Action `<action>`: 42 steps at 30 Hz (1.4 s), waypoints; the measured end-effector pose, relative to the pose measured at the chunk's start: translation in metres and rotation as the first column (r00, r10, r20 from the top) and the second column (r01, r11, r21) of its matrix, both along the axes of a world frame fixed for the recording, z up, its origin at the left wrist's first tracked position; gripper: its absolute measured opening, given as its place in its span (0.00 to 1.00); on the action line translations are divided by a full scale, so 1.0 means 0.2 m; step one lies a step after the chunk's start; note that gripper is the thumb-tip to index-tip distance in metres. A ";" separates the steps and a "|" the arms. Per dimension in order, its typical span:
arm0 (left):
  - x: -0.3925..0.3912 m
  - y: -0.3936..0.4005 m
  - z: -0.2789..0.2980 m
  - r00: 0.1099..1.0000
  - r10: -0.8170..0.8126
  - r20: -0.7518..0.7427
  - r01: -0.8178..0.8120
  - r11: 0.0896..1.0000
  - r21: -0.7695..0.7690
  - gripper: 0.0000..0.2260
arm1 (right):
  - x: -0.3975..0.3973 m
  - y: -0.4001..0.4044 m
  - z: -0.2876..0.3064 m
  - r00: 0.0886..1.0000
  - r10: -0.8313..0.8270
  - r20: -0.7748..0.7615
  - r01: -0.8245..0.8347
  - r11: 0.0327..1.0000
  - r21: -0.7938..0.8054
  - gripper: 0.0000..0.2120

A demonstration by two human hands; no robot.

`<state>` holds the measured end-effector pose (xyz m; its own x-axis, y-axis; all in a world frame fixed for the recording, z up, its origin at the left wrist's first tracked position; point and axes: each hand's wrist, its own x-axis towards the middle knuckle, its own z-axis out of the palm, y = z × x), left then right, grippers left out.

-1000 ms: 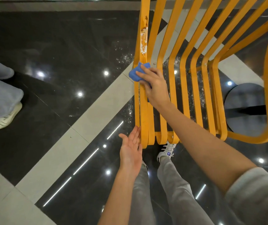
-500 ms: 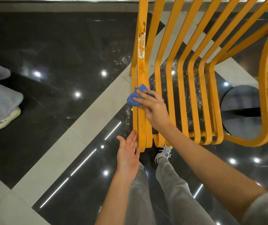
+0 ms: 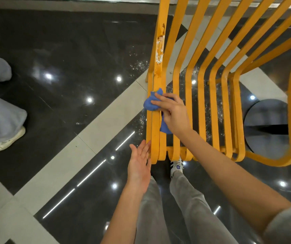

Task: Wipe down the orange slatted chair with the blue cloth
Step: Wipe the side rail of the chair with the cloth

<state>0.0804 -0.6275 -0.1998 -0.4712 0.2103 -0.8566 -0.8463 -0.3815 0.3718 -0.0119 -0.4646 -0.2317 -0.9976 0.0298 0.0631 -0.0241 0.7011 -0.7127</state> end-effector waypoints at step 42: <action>0.00 0.08 0.04 0.998 0.054 -0.017 -0.056 0.986 -0.155 0.32 | 0.49 -0.23 0.01 0.992 -0.081 0.095 0.085 0.995 -0.048 0.19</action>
<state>0.0811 -0.6121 -0.1914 -0.4894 0.0486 -0.8707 -0.8204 -0.3641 0.4409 0.0860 -0.5116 -0.2290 -0.9930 0.1136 -0.0335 0.1006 0.6600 -0.7445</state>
